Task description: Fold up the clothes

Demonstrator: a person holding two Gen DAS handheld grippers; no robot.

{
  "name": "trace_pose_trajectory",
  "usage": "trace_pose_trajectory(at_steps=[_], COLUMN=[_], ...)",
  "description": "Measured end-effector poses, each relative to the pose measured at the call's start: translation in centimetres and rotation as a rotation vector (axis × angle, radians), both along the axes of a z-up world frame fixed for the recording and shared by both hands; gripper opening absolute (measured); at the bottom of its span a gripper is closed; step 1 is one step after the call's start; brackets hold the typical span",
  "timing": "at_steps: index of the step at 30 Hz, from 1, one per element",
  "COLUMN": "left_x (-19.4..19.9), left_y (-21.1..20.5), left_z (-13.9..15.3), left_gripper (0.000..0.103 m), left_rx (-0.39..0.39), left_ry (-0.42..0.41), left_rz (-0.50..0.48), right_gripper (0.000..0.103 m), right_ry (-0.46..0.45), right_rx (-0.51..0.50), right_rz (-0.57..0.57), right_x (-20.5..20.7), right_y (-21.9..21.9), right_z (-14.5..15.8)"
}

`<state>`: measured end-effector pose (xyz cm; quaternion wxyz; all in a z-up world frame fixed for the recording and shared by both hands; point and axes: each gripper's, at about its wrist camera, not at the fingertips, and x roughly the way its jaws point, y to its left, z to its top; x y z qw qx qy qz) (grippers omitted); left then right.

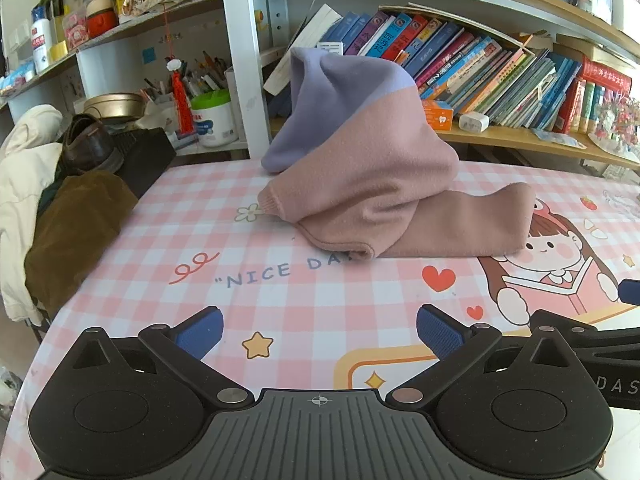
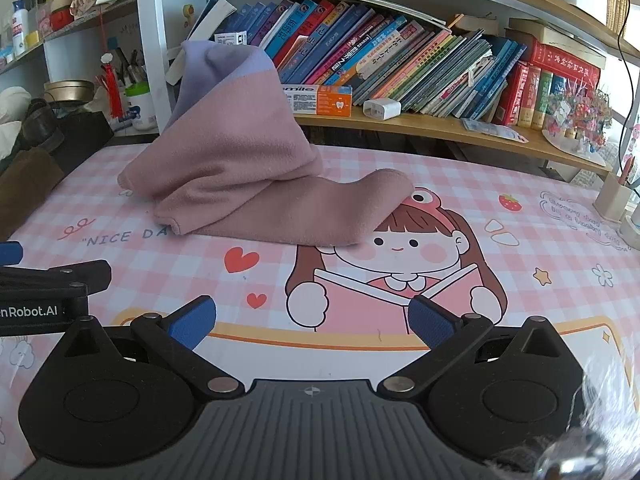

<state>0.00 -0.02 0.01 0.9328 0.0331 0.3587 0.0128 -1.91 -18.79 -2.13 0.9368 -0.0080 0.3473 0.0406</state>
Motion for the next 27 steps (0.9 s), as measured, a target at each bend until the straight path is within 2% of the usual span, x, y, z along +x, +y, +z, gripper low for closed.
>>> trace_pose_trajectory(at_steps=[27], left_x=[-0.03], left_y=[-0.08], left_z=[0.05], left_gripper=[0.103], left_rx=[0.000], left_ry=[0.007], left_rz=[0.007], right_gripper=[0.103], right_ry=[0.004], right_rx=[-0.010], right_rz=[-0.004], right_x=[-0.19], right_y=[0.09], right_z=[-0.05])
